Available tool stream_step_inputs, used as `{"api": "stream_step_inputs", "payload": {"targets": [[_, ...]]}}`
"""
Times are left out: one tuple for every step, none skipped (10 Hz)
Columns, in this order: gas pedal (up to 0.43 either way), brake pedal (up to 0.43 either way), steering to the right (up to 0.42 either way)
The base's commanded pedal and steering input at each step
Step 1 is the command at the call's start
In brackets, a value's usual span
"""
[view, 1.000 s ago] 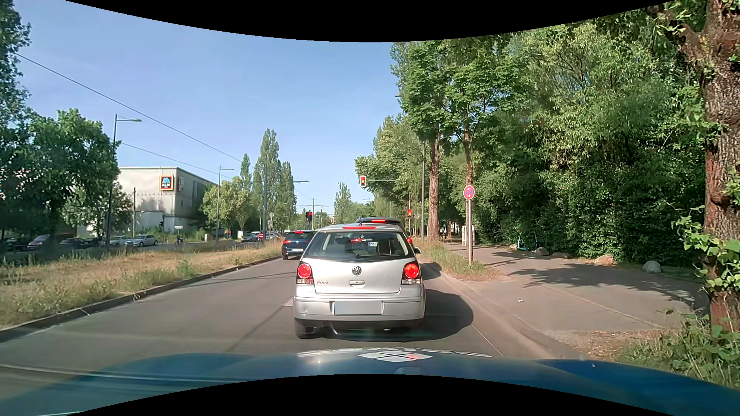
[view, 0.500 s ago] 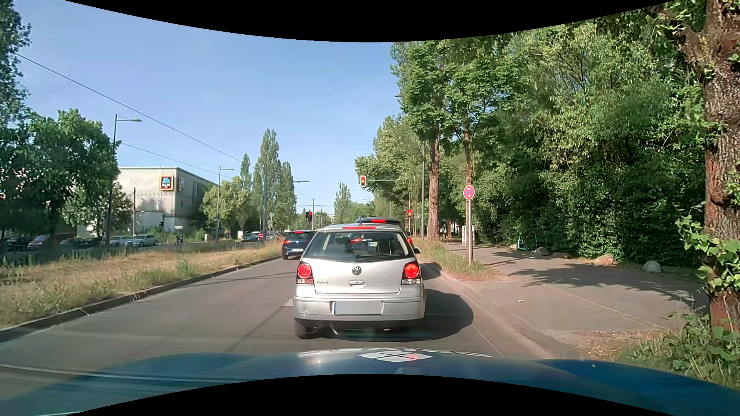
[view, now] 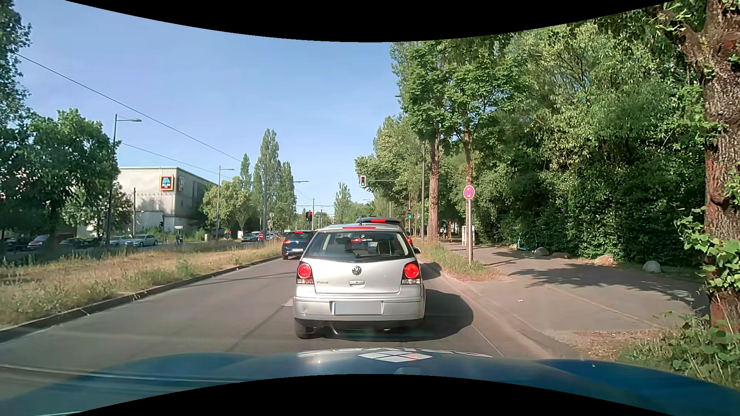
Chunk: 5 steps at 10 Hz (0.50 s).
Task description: Follow the waypoints while adhering to traffic rules and regulations
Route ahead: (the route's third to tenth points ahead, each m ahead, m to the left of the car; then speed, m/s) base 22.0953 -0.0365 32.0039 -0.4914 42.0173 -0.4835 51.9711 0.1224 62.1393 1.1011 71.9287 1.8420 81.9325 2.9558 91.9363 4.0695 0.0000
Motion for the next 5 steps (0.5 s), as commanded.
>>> {"api": "stream_step_inputs", "payload": {"targets": [[0.0, 0.268, -0.007], [0.0, 0.268, -0.007], [0.0, 0.268, -0.007], [0.0, 0.268, -0.007], [0.0, 0.268, -0.007]]}}
